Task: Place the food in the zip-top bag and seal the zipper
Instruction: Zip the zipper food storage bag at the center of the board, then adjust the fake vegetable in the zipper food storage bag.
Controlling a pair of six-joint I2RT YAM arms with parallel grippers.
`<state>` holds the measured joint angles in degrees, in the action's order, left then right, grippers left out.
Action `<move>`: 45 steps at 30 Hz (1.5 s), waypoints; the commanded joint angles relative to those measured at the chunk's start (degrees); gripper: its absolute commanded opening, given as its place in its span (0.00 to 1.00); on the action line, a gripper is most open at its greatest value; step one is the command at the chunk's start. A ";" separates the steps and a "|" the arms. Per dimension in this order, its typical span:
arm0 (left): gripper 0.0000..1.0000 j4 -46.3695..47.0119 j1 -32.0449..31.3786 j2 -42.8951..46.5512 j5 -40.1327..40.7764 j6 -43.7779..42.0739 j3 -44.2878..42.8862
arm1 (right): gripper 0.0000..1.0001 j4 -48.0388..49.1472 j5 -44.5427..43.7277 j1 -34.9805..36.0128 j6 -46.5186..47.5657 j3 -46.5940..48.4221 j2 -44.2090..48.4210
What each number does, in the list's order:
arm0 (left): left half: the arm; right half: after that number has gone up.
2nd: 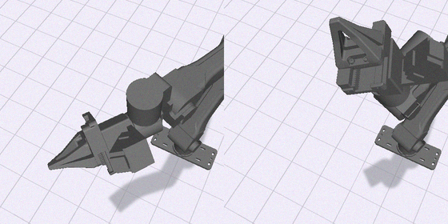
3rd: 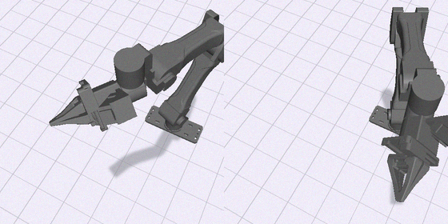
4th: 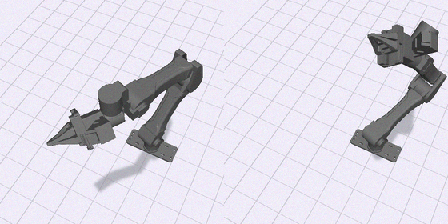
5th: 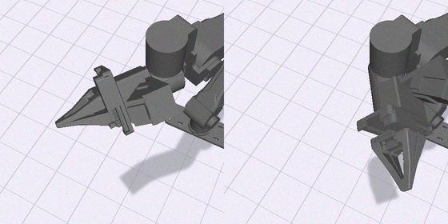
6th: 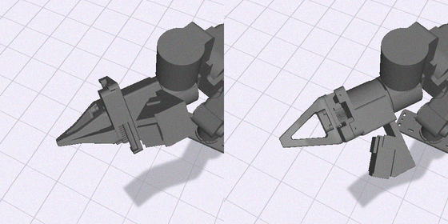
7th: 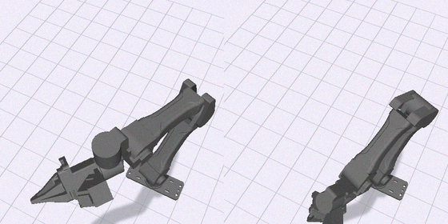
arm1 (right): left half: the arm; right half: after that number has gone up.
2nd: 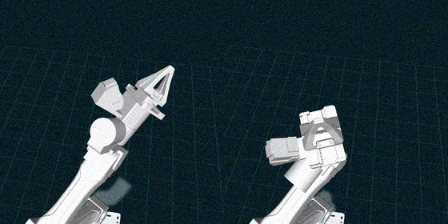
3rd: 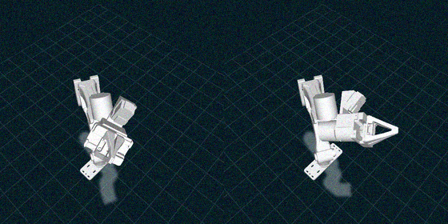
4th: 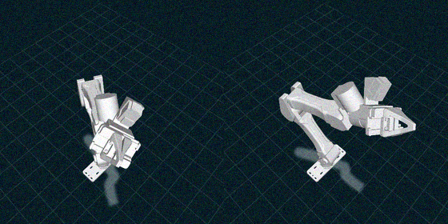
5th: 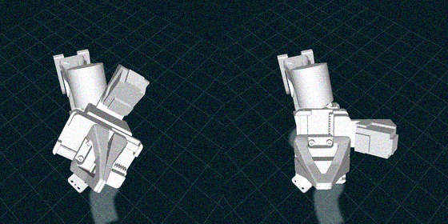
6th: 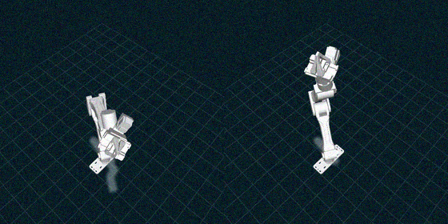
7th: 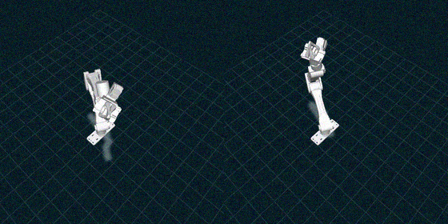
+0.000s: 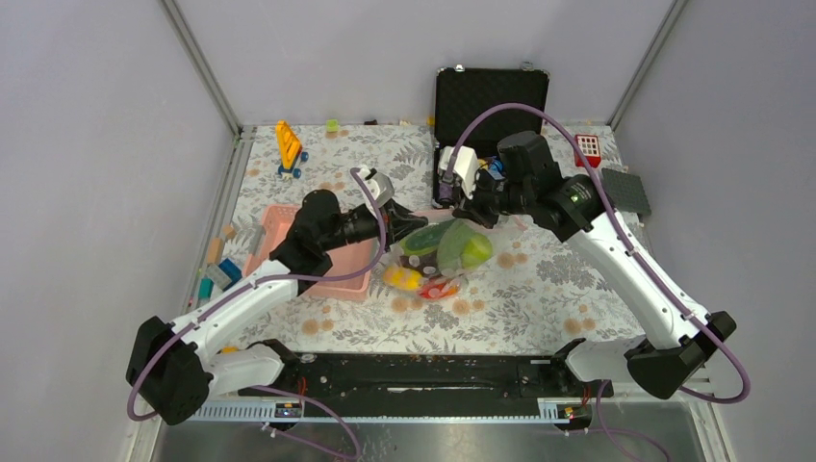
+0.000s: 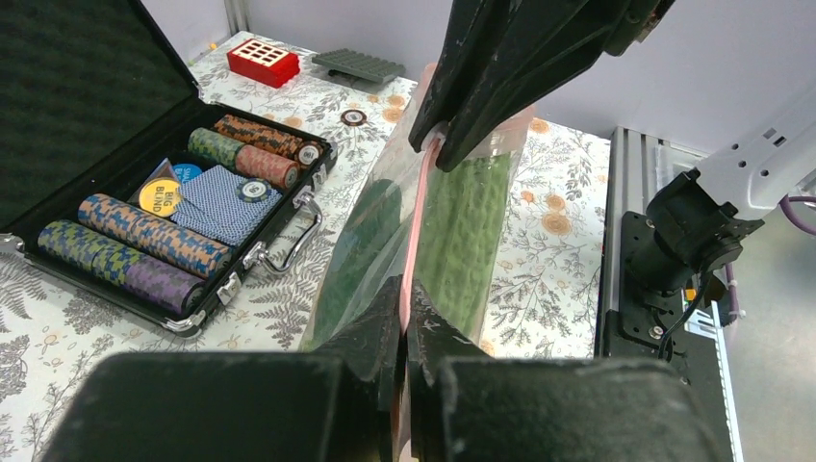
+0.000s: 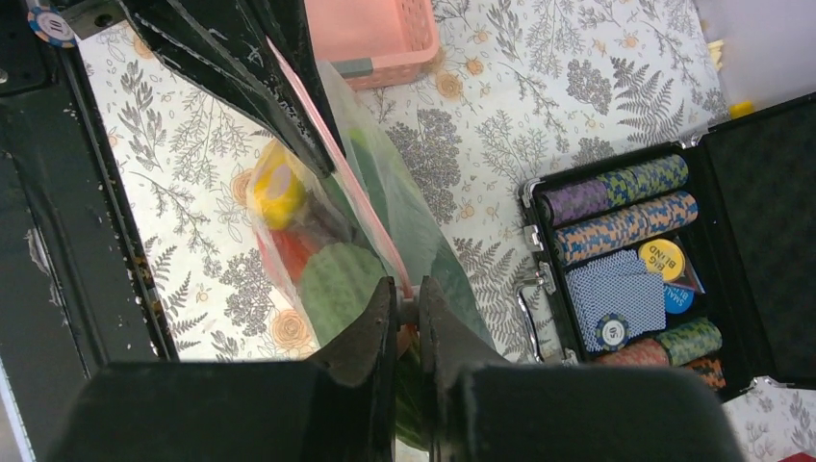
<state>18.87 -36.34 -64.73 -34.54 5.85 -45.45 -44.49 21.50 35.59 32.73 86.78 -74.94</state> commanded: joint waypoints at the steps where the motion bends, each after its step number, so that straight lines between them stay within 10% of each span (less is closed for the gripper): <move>1: 0.00 2.39 1.45 3.37 1.30 -0.49 -0.83 | 0.12 -5.48 -6.93 -3.18 1.65 -0.33 1.09; 10: 0.00 6.74 0.84 3.02 -4.26 0.92 -2.69 | 0.72 11.07 -4.27 -3.16 -20.72 -1.31 5.96; 18: 0.00 8.88 0.39 3.89 -5.88 1.27 -1.74 | 0.65 16.41 -21.14 -3.21 -39.78 -11.06 14.43; 31: 0.00 9.48 -0.14 3.73 -5.99 1.62 -1.66 | 0.47 12.67 -12.39 -3.17 -44.05 -14.68 15.99; 45: 0.00 9.95 -0.58 4.04 -5.35 1.89 -0.31 | 0.58 13.14 -8.82 -3.18 -46.44 -17.90 19.70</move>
<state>21.10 -36.51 -62.76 -39.22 7.40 -45.45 -32.27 10.11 32.51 -11.86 69.41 -53.98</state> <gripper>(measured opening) 0.009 0.586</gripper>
